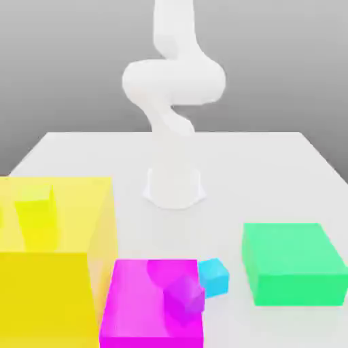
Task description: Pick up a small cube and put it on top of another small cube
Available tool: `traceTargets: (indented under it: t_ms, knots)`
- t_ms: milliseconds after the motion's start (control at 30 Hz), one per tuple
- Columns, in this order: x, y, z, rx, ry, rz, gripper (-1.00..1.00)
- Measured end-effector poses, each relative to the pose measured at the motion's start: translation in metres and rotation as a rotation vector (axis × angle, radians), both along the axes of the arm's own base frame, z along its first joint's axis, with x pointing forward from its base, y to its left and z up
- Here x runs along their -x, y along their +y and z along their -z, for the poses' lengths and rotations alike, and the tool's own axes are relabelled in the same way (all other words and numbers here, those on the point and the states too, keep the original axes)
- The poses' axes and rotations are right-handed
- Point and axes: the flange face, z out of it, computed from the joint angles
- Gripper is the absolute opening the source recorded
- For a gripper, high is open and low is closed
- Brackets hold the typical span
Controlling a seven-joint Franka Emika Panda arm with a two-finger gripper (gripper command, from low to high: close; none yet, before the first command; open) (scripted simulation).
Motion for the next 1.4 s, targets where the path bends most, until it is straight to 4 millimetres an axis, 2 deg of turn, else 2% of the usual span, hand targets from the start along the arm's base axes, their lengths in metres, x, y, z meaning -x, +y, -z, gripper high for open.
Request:
traceTargets:
  t_ms: [100, 233, 333, 467, 700, 933, 1033, 1267, 1300, 1400]
  knots:
    - [-0.027, 0.011, 0.050, -0.063, 0.074, 0.094, 0.00]
    - [-0.051, 0.022, 0.118, -0.138, 0.167, 0.220, 0.00]
    - [-0.062, 0.029, 0.169, -0.190, 0.235, 0.318, 0.00]
    - [-0.066, 0.038, 0.238, -0.252, 0.322, 0.455, 0.00]
    - [-0.049, 0.050, 0.351, -0.344, 0.468, 0.707, 0.00]
    - [-0.002, 0.063, 0.448, -0.409, 0.606, 0.971, 0.00]
    - [0.015, 0.069, 0.478, -0.424, 0.645, 1.049, 0.00]
    - [0.017, 0.068, 0.532, -0.432, 0.651, 1.070, 0.00]
    - [0.018, 0.067, 0.539, -0.429, 0.652, 1.070, -1.00]
    - [0.018, 0.067, 0.539, -0.430, 0.651, 1.070, -1.00]
